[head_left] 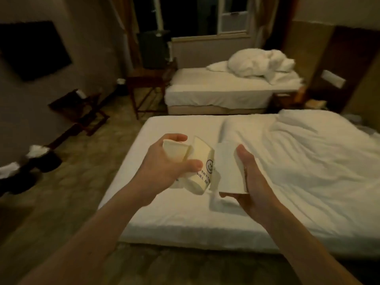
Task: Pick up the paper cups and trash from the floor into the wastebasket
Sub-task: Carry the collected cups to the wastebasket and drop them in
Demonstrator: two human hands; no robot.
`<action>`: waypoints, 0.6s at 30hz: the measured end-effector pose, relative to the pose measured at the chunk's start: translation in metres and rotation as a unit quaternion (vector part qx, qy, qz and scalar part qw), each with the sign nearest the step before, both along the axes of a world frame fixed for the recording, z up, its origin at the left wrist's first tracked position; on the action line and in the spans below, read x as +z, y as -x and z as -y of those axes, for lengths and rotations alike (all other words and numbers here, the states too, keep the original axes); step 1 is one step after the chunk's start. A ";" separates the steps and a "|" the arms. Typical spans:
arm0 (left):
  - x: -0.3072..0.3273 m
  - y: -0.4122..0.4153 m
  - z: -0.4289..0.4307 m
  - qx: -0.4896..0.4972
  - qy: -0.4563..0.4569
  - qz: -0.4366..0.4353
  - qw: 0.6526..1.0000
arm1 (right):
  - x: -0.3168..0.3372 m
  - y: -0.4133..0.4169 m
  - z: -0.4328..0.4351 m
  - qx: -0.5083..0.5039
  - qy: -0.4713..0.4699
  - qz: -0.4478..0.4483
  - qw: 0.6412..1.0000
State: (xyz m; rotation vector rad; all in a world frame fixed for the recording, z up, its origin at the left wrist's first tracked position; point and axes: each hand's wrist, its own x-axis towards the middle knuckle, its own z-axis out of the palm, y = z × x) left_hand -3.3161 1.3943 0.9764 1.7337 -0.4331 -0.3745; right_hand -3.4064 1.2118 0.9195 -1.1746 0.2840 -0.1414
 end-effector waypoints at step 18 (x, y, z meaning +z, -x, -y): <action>-0.152 0.226 0.455 -0.299 -0.062 -0.172 0.936 | -0.109 0.319 0.327 -0.435 -0.059 -0.174 0.882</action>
